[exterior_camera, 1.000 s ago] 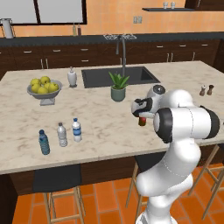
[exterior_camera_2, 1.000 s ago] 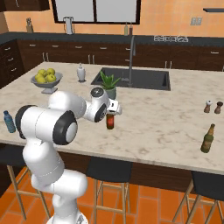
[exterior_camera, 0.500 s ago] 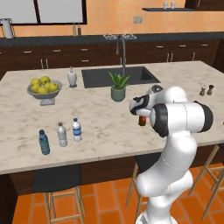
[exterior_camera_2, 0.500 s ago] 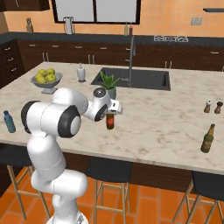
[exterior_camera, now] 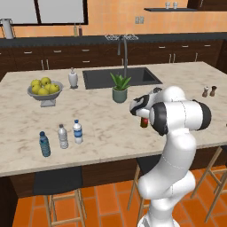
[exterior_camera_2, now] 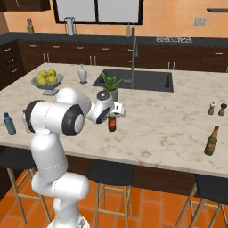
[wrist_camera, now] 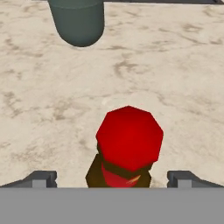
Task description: Move the plastic bottles in the middle to the plastics group, and the glass bottles in the middle to the glass group.
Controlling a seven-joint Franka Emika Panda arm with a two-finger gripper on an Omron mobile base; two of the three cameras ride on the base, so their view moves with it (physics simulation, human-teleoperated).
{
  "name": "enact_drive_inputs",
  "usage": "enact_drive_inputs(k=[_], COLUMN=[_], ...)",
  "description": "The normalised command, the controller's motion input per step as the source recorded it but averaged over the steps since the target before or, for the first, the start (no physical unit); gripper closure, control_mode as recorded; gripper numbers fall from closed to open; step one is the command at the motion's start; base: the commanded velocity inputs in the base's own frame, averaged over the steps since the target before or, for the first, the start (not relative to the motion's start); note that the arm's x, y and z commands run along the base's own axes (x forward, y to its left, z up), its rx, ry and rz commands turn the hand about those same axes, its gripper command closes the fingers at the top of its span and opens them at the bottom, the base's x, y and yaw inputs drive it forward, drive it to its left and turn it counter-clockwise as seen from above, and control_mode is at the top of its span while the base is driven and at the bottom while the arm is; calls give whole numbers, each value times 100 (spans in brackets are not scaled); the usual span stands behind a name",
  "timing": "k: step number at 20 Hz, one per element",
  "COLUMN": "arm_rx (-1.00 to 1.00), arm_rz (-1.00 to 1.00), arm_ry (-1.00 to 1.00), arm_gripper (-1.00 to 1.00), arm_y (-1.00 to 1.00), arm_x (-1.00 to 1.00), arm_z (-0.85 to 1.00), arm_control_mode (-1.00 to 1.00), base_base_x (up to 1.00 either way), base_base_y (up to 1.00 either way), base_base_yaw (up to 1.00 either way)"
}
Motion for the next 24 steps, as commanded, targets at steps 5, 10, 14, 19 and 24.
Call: enact_drive_inputs(k=[5, 10, 14, 19, 24], arm_rx=[0, 0, 0, 0, 0], arm_rz=[1, 0, 0, 0, -1], arm_ry=[0, 0, 0, 0, -3], arm_gripper=[-100, -100, 100, 100, 100], arm_y=[0, 0, 0, 0, 0], arm_x=[11, 1, 0, 0, -4], arm_z=[-4, -3, 0, 0, 0], arm_control_mode=[-100, -100, -100, -100, -100], base_base_x=[0, 0, 0, 0, 0], base_base_y=[0, 0, 0, 0, 0], base_base_yaw=[0, 0, 0, 0, 0])
